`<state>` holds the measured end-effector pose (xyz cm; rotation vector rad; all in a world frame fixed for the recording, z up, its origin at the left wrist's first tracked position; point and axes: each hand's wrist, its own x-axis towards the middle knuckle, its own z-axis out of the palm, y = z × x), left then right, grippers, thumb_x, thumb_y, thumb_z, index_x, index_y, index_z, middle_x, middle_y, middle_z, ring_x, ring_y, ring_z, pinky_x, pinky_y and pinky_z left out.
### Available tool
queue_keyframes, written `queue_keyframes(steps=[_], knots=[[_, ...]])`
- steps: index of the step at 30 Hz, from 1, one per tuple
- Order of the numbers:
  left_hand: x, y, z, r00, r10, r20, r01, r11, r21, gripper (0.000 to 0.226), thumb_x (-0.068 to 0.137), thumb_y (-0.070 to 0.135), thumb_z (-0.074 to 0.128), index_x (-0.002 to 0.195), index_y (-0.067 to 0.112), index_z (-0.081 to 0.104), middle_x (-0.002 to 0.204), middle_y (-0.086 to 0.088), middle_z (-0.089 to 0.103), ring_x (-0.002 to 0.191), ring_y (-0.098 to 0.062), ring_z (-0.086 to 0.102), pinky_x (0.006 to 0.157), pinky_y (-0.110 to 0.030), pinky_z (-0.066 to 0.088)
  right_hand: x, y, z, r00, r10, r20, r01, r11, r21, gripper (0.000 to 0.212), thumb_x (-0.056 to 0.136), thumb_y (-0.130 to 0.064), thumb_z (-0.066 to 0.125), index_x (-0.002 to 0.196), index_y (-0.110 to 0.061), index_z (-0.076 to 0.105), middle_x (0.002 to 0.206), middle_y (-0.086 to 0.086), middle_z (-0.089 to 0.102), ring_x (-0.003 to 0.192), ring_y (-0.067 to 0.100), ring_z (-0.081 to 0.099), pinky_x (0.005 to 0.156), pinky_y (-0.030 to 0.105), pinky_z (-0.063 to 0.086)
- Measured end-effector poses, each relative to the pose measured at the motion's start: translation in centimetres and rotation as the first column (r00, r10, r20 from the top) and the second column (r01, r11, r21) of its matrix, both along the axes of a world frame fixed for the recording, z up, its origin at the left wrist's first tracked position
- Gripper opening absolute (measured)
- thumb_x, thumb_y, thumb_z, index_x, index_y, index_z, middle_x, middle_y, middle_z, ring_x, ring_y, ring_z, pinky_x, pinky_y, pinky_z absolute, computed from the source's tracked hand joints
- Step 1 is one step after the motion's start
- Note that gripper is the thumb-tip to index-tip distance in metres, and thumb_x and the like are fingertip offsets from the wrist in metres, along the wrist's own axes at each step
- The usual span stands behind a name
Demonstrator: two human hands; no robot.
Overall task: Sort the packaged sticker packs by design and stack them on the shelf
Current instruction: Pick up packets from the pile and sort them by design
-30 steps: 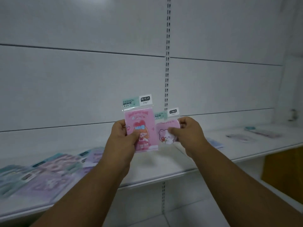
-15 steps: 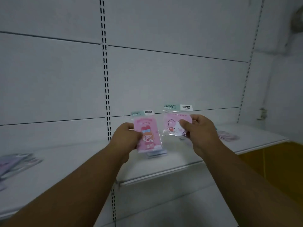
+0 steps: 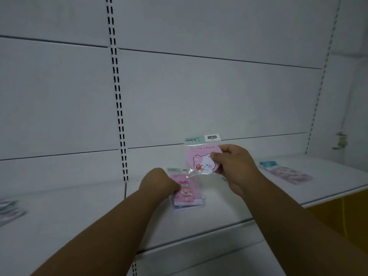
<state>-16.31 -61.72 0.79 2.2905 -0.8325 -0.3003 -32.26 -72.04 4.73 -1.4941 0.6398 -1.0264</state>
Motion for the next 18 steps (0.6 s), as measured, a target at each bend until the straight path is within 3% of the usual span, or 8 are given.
queue_keyframes(steps=[3, 5, 7, 9, 12, 18], knots=[[0.2, 0.0, 0.3, 0.982, 0.035, 0.186, -0.047, 0.997, 0.059, 0.034, 0.078, 0.042, 0.074, 0.071, 0.011, 0.060, 0.073, -0.004, 0.063, 0.066, -0.018, 0.059, 0.059, -0.024, 0.045, 0.6, -0.9, -0.3, 0.998, 0.035, -0.061, -0.036, 0.999, -0.020, 0.012, 0.085, -0.001, 0.065, 0.094, -0.008, 0.070, 0.092, 0.016, 0.075, 0.082, 0.034, 0.071, 0.077, 0.048, 0.059], [0.0, -0.2, 0.8, 0.981, 0.069, 0.183, -0.045, 0.990, -0.134, 0.035, 0.091, 0.040, 0.058, 0.080, 0.007, 0.064, 0.076, -0.007, 0.066, 0.069, -0.023, 0.063, 0.061, -0.027, 0.046, 0.7, -1.4, -0.2, 0.994, 0.048, -0.101, -0.051, 0.998, -0.033, 0.011, 0.085, -0.002, 0.067, 0.093, -0.010, 0.069, 0.090, 0.012, 0.075, 0.078, 0.029, 0.070, 0.079, 0.047, 0.058], [-1.0, -0.5, 2.0, 0.993, -0.038, -0.109, -0.016, 0.891, -0.453, 0.039, 0.099, 0.035, 0.047, 0.088, 0.004, 0.067, 0.080, -0.011, 0.069, 0.064, -0.024, 0.062, 0.062, -0.031, 0.048, 0.6, -1.9, 0.0, 0.992, 0.046, -0.117, -0.051, 0.998, -0.044, 0.011, 0.084, -0.003, 0.069, 0.094, -0.007, 0.070, 0.084, 0.011, 0.074, 0.066, 0.020, 0.066, 0.065, 0.037, 0.058], [-2.2, -1.3, 3.2, 0.922, -0.205, -0.328, -0.050, 0.777, -0.627, 0.037, 0.101, 0.030, 0.048, 0.088, 0.001, 0.067, 0.076, -0.011, 0.068, 0.059, -0.023, 0.058, 0.056, -0.030, 0.047, -0.1, -2.6, 0.2, 0.990, 0.029, -0.139, -0.038, 0.997, -0.061, 0.009, 0.083, -0.002, 0.071, 0.091, -0.006, 0.070, 0.075, 0.008, 0.073, 0.053, 0.013, 0.062, 0.050, 0.025, 0.050], [-3.6, -3.7, 3.7, 0.912, -0.253, -0.323, 0.003, 0.792, -0.611, 0.020, 0.095, 0.017, 0.059, 0.088, -0.001, 0.067, 0.081, -0.013, 0.072, 0.057, -0.019, 0.060, 0.054, -0.029, 0.051, -1.9, -4.5, 0.6, 0.976, -0.026, -0.214, 0.006, 0.996, -0.090, 0.012, 0.082, -0.004, 0.072, 0.093, -0.001, 0.071, 0.079, 0.015, 0.074, 0.054, 0.017, 0.063, 0.046, 0.024, 0.049], [-7.2, -10.7, 3.4, 0.904, -0.267, -0.333, 0.104, 0.895, -0.434, 0.017, 0.094, 0.012, 0.062, 0.084, -0.002, 0.066, 0.069, -0.013, 0.066, 0.049, -0.017, 0.059, 0.045, -0.024, 0.051, -6.1, -10.3, 0.8, 0.823, -0.250, -0.509, 0.108, 0.950, -0.292, 0.026, 0.076, -0.015, 0.080, 0.084, 0.007, 0.070, 0.076, 0.025, 0.073, 0.058, 0.031, 0.069, 0.065, 0.044, 0.063]])
